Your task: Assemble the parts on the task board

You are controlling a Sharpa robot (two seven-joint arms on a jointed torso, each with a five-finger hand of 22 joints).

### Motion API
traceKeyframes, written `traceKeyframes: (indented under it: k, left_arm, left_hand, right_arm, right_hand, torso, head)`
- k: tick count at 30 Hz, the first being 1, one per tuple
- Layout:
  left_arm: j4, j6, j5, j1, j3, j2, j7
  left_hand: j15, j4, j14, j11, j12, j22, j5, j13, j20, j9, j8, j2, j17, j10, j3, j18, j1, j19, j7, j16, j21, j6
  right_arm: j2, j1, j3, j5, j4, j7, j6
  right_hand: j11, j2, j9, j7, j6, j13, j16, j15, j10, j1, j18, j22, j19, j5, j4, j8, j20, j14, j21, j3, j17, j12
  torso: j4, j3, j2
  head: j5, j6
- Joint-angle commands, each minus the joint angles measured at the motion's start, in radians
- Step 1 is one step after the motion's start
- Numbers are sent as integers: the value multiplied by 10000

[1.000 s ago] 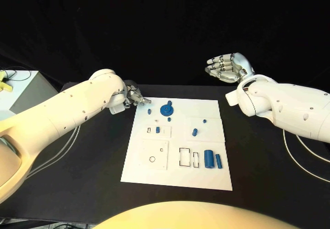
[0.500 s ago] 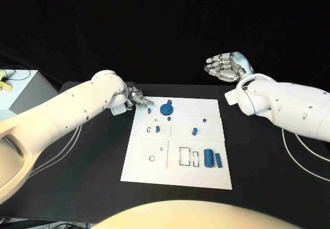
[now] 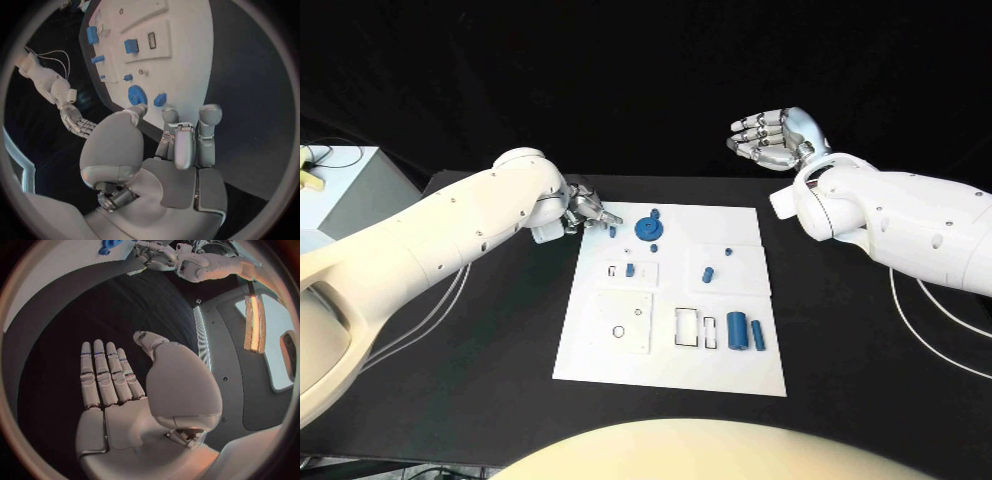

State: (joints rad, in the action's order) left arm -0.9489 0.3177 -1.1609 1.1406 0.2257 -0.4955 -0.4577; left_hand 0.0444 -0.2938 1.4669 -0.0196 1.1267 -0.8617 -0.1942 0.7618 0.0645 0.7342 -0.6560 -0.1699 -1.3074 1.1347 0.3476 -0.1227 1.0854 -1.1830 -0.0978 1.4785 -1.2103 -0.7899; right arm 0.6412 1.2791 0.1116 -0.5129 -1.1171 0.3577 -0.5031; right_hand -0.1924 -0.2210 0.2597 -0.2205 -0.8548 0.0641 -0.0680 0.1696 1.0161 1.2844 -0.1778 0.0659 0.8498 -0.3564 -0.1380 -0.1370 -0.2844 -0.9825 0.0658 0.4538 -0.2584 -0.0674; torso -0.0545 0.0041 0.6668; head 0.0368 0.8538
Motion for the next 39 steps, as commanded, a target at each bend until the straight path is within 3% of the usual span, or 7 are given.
traceKeyframes:
  k: [1, 16, 39]
  left_arm:
    - [30, 279, 85, 19, -21, 69, 54]
    - [138, 244, 90, 18, -103, 131, 24]
    - [147, 418, 261, 20, -132, 151, 61]
  left_hand:
    - [-86, 26, 407, -52, 40, 6, -7, -3, 75, -16, 66, 73, -872, 11, -47, -153, 17, 6, -1, 65, -59, -61]
    - [-80, 32, 401, -41, 68, -23, -21, 4, 76, -107, 96, 233, -875, 12, 31, -152, 286, 12, 8, 79, -82, -150]
    - [-13, 89, 411, 45, 69, -147, -51, -73, 38, -294, 53, 635, -929, -22, 661, -137, 1590, 22, 103, 143, -165, -277]
  right_arm:
    - [-14, 1, -3, -4, 0, 82, 125]
    - [-35, 1, -3, -4, 12, 85, 132]
    - [-71, 1, -3, -1, 46, 98, 150]
  right_hand:
    - [-86, 74, -12, -368, -44, -10, 26, -12, 5, -33, -51, -15, -78, -47, 17, 57, 8, 62, -25, -27, 10, 50]
    - [-93, 89, -21, -380, -49, -11, 23, -9, 4, -26, -51, -14, -95, -54, 25, 69, 6, 62, -22, -44, 37, 51]
    - [-96, 104, -28, -385, -57, -11, 20, -7, 6, -21, -52, -13, -105, -61, 31, 77, 4, 60, -18, -55, 60, 51]
  torso:
    - [12, 3, 12]
    - [-10, 7, 4]
    - [-4, -1, 2]
  head:
    - [-12, 9]
    - [-51, 60]
    - [-38, 139]
